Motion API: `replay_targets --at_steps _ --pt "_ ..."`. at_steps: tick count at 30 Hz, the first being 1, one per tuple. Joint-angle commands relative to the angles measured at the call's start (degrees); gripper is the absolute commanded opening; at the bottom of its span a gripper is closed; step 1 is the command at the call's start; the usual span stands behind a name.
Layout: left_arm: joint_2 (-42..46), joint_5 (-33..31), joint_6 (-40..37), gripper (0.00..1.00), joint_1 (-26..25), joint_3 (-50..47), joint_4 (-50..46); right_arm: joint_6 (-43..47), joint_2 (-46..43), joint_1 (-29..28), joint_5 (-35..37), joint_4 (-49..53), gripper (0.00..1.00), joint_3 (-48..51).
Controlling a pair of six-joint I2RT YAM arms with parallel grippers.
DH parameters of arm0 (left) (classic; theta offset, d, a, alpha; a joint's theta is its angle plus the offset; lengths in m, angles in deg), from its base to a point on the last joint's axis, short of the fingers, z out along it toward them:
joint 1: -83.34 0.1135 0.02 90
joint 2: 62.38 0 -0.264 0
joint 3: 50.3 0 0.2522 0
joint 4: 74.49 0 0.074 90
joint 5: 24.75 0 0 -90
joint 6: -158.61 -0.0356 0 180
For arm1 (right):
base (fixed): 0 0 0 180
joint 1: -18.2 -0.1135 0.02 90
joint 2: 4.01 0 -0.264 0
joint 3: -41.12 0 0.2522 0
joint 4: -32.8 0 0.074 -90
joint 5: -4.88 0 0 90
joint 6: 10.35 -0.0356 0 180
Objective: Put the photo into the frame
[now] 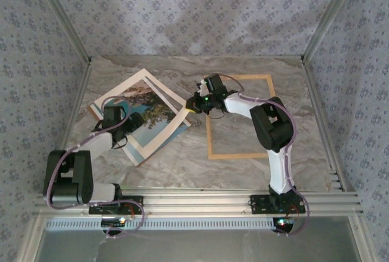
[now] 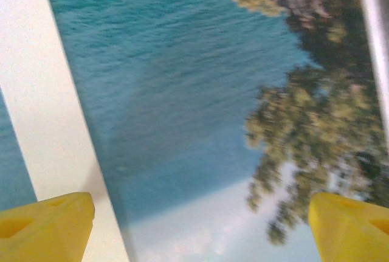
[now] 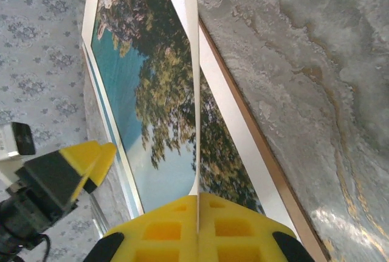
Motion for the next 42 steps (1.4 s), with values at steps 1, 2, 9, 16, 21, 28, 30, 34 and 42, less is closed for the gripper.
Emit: replay_targets --at_steps 1,2,9,16,21,28,30,34,42 --pt "7.4 7.0 5.2 0.91 -0.1 1.5 0.6 7.0 -5.8 0.6 0.8 5.5 0.0 -1.7" --pt "9.4 8.2 6.3 0.92 -0.2 1.5 1.7 8.5 -7.0 0.8 0.9 6.8 0.0 -1.7" --pt "19.8 8.9 9.5 0.93 -1.2 1.7 4.1 17.1 -19.3 4.6 2.0 15.6 0.0 1.7" --pt "20.7 6.8 8.3 0.93 -2.9 1.3 2.5 20.0 -36.7 15.4 4.4 24.0 0.0 9.6" --pt "18.2 5.8 7.7 0.93 -4.8 1.7 2.6 21.0 -48.8 23.9 8.5 32.5 0.0 14.1" --pt "14.4 4.5 7.1 0.93 -7.4 2.9 3.9 23.5 -57.9 32.1 12.1 42.3 0.0 18.4" --pt "13.3 4.5 7.1 0.93 -7.9 3.0 4.0 23.8 -59.5 34.4 12.1 43.4 0.0 20.0" --pt "12.1 4.3 6.7 0.93 -8.4 3.1 4.1 23.3 -62.2 37.7 12.5 44.2 0.0 21.8" --pt "10.3 3.8 6.2 0.93 -8.8 2.9 4.7 20.1 -65.5 41.4 13.1 42.0 0.0 24.2"
